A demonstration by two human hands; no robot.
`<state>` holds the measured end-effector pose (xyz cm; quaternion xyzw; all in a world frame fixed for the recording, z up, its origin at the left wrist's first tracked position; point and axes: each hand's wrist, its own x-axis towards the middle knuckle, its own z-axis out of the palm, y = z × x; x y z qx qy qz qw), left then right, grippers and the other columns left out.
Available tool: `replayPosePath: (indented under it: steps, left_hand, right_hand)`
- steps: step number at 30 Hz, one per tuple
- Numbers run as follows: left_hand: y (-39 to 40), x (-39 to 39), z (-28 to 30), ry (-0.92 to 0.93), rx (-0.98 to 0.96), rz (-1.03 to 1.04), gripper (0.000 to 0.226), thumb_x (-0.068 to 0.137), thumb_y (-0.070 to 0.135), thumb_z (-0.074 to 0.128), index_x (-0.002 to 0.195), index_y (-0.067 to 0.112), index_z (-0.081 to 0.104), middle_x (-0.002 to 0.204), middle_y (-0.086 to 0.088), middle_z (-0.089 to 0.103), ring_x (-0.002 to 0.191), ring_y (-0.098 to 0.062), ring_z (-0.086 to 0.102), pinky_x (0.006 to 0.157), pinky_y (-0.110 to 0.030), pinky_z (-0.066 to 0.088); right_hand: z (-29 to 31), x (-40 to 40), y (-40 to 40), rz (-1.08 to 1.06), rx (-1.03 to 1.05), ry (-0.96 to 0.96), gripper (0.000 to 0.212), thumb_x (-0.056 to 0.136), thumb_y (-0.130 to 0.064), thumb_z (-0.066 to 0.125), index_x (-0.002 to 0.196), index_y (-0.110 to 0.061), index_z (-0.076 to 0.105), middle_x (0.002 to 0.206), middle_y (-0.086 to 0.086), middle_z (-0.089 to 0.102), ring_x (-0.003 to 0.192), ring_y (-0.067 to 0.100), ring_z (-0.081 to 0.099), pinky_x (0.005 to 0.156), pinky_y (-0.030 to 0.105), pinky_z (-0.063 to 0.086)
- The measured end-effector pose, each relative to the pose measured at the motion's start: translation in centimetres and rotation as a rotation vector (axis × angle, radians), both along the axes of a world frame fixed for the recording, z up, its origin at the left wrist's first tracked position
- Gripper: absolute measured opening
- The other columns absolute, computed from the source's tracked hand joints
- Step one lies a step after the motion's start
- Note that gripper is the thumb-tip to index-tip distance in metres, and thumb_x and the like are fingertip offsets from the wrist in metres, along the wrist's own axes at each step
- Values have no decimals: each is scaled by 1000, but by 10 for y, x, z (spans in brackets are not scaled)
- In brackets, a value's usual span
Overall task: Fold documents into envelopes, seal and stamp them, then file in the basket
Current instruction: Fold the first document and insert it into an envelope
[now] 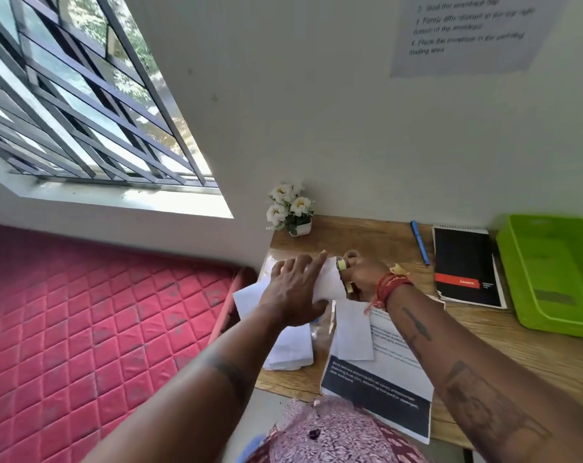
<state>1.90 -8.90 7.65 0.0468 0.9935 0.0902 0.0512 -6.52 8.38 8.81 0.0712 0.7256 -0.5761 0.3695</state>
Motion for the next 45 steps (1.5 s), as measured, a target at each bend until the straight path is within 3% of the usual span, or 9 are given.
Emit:
replayPosePath:
  steps: [5,10,14,20,27,32,37,41,45]
  left_hand:
    - [14,2,-25,-41,-39,-72,101,82,61,59,162,30,6,149,-5,39,136,-34,40,120,-53,24]
    - [13,3,-54,-199,-21,-41,105,87,62,61,162,34,-7,164,-9,25,147,-37,27,123,-54,16]
    - [15,-1,-70,-279,5,-49,103,88,59,63,161,35,-5,161,-7,26,143,-36,30,120,-49,23]
    - [19,-7,-87,-346,17,-26,100,87,58,67,160,34,3,153,-7,34,139,-35,35,118,-49,29]
    - [18,-9,-89,-335,10,-35,101,86,61,70,161,36,6,152,-7,35,138,-34,37,115,-51,35]
    - [16,-10,-88,-310,-18,-46,101,85,70,65,160,35,7,155,-9,35,140,-36,38,115,-53,34]
    - [29,-21,-92,-303,-22,-78,81,93,70,54,157,39,15,166,-6,20,147,-38,30,119,-55,30]
    - [47,-34,-96,-339,-19,-153,84,92,64,63,158,43,16,164,-2,17,145,-39,28,113,-56,39]
    - [58,-42,-96,-370,-94,-180,89,86,63,71,157,49,18,159,-4,19,142,-40,29,108,-56,45]
  right_hand:
    - [-30,-5,22,19,92,34,13,80,10,66,83,-1,73,74,15,66,67,28,64,66,39,58]
    - [-70,5,28,-44,100,-48,28,85,12,63,67,-9,61,60,11,60,53,21,58,50,28,48]
    - [-88,14,28,-73,320,130,20,96,-20,63,83,-12,76,84,11,73,81,28,68,69,29,51]
    - [-93,13,28,-200,585,181,35,92,-24,61,124,-11,68,129,13,67,118,34,62,98,33,47]
    - [-85,-11,20,22,576,50,35,92,-34,64,66,-11,64,75,7,64,66,22,58,56,24,36]
    - [-83,-23,37,-216,521,116,26,97,-20,56,106,-3,73,111,18,73,100,36,67,79,32,49]
    - [-79,-27,64,-488,531,303,20,101,-23,53,117,-13,61,113,12,70,97,32,66,78,31,46]
    - [-72,-30,73,-495,353,298,62,93,-8,68,147,-23,42,132,6,65,114,29,66,97,44,56]
    - [-73,-26,75,-434,393,263,88,85,3,73,156,-23,28,145,8,55,125,32,59,97,33,49]
